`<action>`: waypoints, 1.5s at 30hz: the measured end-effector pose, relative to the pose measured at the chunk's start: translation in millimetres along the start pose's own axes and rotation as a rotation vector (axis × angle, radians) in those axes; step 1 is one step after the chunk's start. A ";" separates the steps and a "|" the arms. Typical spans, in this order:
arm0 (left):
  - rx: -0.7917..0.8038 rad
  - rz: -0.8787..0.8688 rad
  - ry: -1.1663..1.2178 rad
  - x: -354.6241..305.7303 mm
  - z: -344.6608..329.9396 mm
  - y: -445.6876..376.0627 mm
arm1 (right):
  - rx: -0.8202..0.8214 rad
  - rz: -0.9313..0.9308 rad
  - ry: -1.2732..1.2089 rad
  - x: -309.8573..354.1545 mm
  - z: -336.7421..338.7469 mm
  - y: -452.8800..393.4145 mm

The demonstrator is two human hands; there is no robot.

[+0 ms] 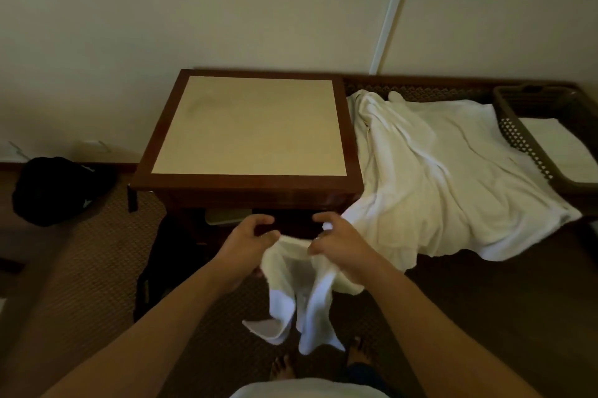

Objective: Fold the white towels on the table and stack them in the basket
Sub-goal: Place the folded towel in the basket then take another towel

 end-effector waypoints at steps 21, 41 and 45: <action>-0.143 -0.602 -0.454 -15.3 -11.8 14.9 | 0.113 0.209 -0.728 2.6 -9.9 13.7; -0.044 -0.686 -0.525 -14.2 -11.2 15.0 | -0.013 0.559 -0.037 18.1 8.1 34.7; 0.168 -0.551 -0.339 -19.2 -10.9 16.5 | -0.011 0.590 0.003 19.8 13.5 38.7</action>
Point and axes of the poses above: each hand's wrist, its own y-axis away from the middle knuckle, its own z-axis out of the back of the hand, x = y × z, the point moved 1 cm from there along -y, towards the middle knuckle, and after that the axes turned 7 degrees about x, right-handed, at the moved point
